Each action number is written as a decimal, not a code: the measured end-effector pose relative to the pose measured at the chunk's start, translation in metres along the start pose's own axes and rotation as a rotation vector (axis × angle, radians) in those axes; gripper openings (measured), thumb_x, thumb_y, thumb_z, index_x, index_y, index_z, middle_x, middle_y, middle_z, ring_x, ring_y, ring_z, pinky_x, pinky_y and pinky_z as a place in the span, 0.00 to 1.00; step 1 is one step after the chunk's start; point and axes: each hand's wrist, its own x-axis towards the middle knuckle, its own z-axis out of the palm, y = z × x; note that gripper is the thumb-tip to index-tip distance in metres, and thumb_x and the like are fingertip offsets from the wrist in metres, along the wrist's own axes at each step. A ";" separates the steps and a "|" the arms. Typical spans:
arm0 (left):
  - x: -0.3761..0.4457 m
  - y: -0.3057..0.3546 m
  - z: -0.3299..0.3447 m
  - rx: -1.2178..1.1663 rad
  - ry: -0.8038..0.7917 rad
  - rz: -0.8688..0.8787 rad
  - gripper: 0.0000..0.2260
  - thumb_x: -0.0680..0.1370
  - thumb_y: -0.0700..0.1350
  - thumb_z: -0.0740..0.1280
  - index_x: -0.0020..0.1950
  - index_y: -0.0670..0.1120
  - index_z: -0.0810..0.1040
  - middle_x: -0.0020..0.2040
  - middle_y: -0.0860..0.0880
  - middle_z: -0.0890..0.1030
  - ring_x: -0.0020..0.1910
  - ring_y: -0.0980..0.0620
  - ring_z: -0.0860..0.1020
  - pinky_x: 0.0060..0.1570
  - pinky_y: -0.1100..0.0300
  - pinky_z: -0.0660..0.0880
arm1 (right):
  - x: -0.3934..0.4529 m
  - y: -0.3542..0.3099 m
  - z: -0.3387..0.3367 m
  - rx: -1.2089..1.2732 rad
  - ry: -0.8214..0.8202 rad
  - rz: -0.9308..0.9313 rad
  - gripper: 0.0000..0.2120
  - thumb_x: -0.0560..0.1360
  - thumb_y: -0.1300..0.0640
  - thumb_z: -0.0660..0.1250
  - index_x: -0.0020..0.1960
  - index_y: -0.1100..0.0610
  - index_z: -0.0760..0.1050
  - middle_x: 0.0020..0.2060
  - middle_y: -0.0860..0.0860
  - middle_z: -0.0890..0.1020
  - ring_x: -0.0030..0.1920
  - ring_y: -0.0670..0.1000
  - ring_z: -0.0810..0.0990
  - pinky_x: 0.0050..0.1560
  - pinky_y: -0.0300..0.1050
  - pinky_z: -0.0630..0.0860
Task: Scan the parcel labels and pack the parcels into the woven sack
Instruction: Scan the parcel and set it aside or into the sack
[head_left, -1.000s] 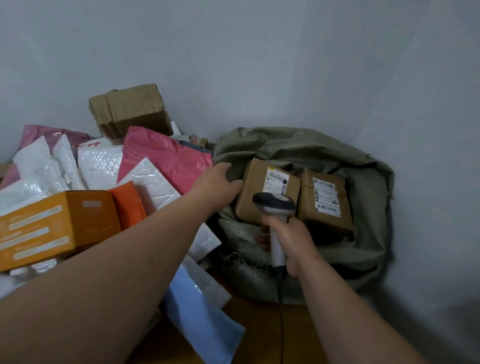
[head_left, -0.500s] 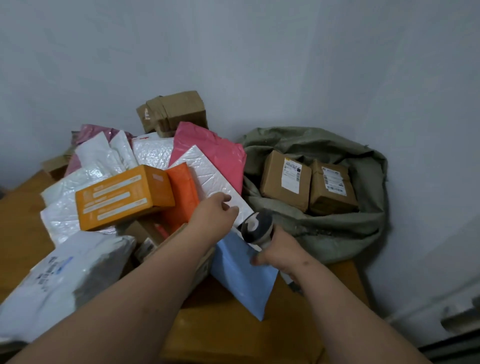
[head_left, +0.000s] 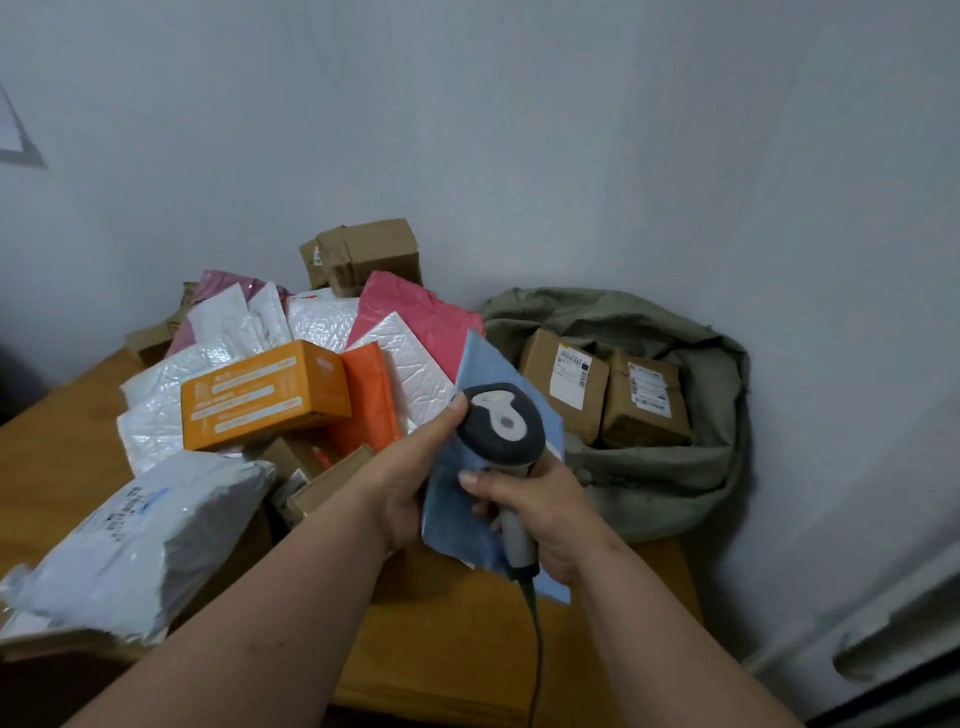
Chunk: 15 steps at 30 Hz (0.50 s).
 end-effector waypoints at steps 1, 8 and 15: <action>-0.005 0.001 0.003 -0.020 0.010 0.044 0.24 0.74 0.57 0.68 0.62 0.41 0.81 0.51 0.39 0.84 0.44 0.42 0.84 0.44 0.50 0.82 | -0.003 0.002 0.000 0.017 0.018 -0.001 0.24 0.64 0.53 0.79 0.58 0.52 0.80 0.42 0.51 0.87 0.41 0.49 0.84 0.40 0.46 0.80; -0.026 -0.005 0.001 0.082 0.318 0.170 0.12 0.81 0.37 0.64 0.61 0.47 0.81 0.50 0.41 0.86 0.48 0.39 0.84 0.43 0.45 0.82 | -0.011 0.007 -0.007 0.150 0.119 -0.059 0.12 0.70 0.62 0.76 0.52 0.57 0.82 0.42 0.55 0.86 0.42 0.52 0.83 0.40 0.45 0.77; -0.037 0.005 -0.034 -0.160 0.360 0.292 0.13 0.82 0.37 0.60 0.59 0.52 0.79 0.48 0.44 0.87 0.44 0.40 0.86 0.36 0.43 0.82 | -0.011 0.001 -0.030 0.371 0.292 0.019 0.16 0.72 0.60 0.75 0.58 0.58 0.78 0.48 0.57 0.82 0.38 0.51 0.82 0.36 0.46 0.77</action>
